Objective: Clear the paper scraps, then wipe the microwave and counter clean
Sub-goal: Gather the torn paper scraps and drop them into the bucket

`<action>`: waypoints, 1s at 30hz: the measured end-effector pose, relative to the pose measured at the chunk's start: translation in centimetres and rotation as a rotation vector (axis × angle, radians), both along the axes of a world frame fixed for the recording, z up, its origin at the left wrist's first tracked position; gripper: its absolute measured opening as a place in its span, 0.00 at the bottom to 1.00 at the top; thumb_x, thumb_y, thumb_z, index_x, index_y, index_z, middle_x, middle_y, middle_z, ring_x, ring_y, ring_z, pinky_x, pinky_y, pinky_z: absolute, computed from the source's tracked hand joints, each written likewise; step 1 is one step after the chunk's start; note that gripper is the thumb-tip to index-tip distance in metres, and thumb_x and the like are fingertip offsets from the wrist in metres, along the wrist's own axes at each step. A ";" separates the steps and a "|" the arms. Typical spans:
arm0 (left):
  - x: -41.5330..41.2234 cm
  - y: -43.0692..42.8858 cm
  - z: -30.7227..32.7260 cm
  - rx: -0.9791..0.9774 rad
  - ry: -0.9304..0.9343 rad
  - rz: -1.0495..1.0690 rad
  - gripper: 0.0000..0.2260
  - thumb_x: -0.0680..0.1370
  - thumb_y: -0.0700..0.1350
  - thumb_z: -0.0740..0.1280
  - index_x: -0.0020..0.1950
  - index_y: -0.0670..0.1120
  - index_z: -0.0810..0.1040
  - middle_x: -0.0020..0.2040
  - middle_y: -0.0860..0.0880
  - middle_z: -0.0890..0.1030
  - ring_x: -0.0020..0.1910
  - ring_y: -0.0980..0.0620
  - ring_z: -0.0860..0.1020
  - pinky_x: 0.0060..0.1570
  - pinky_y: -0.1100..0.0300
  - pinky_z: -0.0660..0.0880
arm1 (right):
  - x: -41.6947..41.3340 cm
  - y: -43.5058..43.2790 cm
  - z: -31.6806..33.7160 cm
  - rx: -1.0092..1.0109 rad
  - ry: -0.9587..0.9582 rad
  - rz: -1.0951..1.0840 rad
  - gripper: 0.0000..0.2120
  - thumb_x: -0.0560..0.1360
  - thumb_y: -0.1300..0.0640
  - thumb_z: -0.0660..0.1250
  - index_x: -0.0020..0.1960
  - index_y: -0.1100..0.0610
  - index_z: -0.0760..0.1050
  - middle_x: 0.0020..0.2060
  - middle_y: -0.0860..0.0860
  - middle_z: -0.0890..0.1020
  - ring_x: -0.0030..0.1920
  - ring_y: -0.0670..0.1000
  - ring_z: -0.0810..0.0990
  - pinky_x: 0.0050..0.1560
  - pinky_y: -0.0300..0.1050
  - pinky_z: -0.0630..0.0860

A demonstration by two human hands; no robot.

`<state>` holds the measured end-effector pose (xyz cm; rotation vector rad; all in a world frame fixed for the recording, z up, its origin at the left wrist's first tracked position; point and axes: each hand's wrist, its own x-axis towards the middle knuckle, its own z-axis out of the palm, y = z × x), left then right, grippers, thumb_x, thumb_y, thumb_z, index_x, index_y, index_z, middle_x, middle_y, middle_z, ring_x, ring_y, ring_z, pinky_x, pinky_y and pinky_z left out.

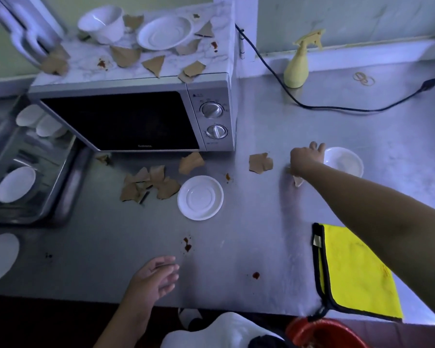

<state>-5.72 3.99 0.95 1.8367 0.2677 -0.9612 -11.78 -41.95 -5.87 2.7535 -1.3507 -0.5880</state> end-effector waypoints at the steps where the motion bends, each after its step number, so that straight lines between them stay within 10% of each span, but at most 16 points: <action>1: -0.2 0.0 0.1 -0.002 -0.005 0.001 0.07 0.80 0.35 0.66 0.55 0.41 0.80 0.49 0.42 0.85 0.47 0.45 0.83 0.46 0.55 0.78 | -0.1 0.3 -0.1 -0.006 -0.019 -0.008 0.05 0.75 0.55 0.64 0.42 0.52 0.69 0.52 0.54 0.82 0.64 0.58 0.69 0.64 0.54 0.57; 9: -0.5 -1.5 1.0 -0.005 -0.045 -0.008 0.06 0.80 0.34 0.64 0.54 0.40 0.79 0.49 0.41 0.83 0.45 0.46 0.81 0.47 0.55 0.77 | -1.6 5.6 0.2 0.048 -0.279 -0.109 0.05 0.70 0.61 0.65 0.38 0.53 0.72 0.34 0.49 0.75 0.49 0.56 0.76 0.52 0.50 0.60; 18: 3.1 -5.9 1.4 0.012 -0.116 -0.220 0.06 0.78 0.37 0.68 0.54 0.43 0.82 0.49 0.43 0.85 0.45 0.49 0.82 0.48 0.58 0.79 | -9.8 14.0 4.9 0.730 -1.050 -0.702 0.22 0.48 0.43 0.74 0.31 0.59 0.78 0.24 0.53 0.80 0.25 0.50 0.71 0.32 0.44 0.68; 30: 7.6 -22.8 -2.4 0.039 -0.415 -0.941 0.07 0.76 0.42 0.65 0.49 0.53 0.79 0.47 0.52 0.81 0.50 0.49 0.80 0.47 0.58 0.75 | -16.1 21.0 6.1 0.729 -1.484 -1.099 0.06 0.72 0.65 0.73 0.37 0.61 0.82 0.28 0.60 0.79 0.27 0.53 0.72 0.33 0.47 0.69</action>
